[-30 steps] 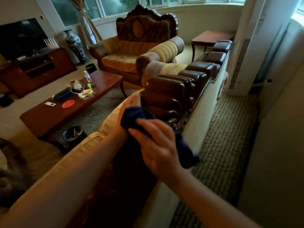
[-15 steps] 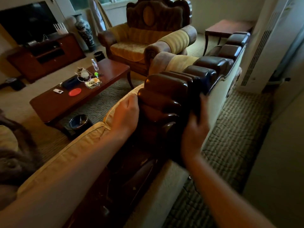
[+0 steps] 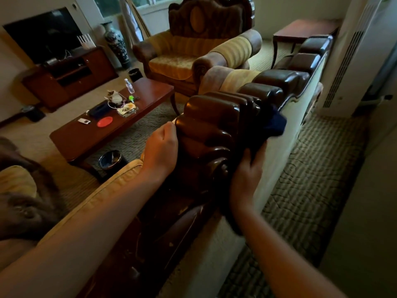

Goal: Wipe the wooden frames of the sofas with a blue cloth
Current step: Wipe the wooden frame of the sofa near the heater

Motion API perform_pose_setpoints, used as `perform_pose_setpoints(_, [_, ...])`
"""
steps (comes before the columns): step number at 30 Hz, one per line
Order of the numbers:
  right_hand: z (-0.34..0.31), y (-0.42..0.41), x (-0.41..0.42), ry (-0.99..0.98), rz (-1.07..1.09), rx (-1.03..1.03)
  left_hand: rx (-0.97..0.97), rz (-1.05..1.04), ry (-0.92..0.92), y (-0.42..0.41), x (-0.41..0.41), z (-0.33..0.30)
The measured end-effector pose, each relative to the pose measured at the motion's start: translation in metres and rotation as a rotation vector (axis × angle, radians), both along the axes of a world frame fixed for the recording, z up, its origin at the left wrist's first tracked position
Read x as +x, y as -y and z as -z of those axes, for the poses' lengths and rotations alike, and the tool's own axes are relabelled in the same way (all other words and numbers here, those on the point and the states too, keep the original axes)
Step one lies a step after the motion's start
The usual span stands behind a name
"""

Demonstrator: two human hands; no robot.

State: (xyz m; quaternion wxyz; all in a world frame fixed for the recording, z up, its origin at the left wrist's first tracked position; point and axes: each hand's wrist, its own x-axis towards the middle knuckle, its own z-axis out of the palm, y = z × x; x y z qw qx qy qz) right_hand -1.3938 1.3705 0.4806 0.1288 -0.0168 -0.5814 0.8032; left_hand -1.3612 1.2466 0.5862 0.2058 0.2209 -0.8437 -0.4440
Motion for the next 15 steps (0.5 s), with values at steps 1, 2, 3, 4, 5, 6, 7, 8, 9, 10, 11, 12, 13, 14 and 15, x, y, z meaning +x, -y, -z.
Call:
perform_pose_setpoints(1, [0.004,0.007,0.031,-0.043,-0.04,-0.005,0.005,0.005,0.006,0.0,0.0,-0.001])
perform_pose_setpoints(2, [0.007,0.013,0.057,-0.092,-0.065,0.018,0.005,0.008,0.01,0.0,0.0,-0.001])
perform_pose_setpoints(3, [0.008,0.017,0.072,-0.124,-0.074,0.044,0.003,0.007,0.012,0.0,0.0,-0.001])
perform_pose_setpoints(4, [0.005,0.018,0.072,-0.137,-0.077,0.047,0.002,0.004,0.008,0.0,0.0,-0.001])
perform_pose_setpoints(5, [0.003,0.017,0.059,-0.135,-0.063,0.059,0.004,0.001,0.007,0.0,0.0,-0.001])
perform_pose_setpoints(6, [0.001,0.013,0.042,-0.134,-0.03,0.092,0.008,-0.003,0.007,0.0,0.0,0.0])
perform_pose_setpoints(7, [-0.002,0.007,0.02,-0.122,0.006,0.133,0.015,-0.003,0.007,0.0,-0.001,0.0])
perform_pose_setpoints(8, [-0.005,0.0,-0.002,-0.115,0.035,0.168,0.022,0.001,0.003,0.0,0.0,-0.001])
perform_pose_setpoints(9, [-0.006,-0.006,-0.022,-0.114,0.059,0.196,0.025,0.003,-0.003,-0.001,0.0,-0.002])
perform_pose_setpoints(10, [-0.003,-0.01,-0.039,-0.117,0.08,0.217,0.026,0.005,-0.006,-0.002,0.001,-0.002])
perform_pose_setpoints(11, [-0.002,-0.012,-0.048,-0.116,0.092,0.217,0.027,0.005,-0.006,-0.003,0.002,-0.003])
perform_pose_setpoints(12, [-0.001,-0.012,-0.05,-0.102,0.096,0.207,0.027,0.005,-0.006,-0.003,0.002,-0.003])
perform_pose_setpoints(13, [0.0,-0.009,-0.043,-0.087,0.098,0.199,0.029,0.002,-0.007,-0.004,0.002,-0.003])
perform_pose_setpoints(14, [0.002,-0.006,-0.031,-0.072,0.085,0.185,0.033,-0.001,-0.005,-0.004,0.003,-0.003])
perform_pose_setpoints(15, [0.003,-0.002,-0.01,-0.059,0.052,0.151,0.04,0.001,0.0,-0.004,0.003,-0.003])
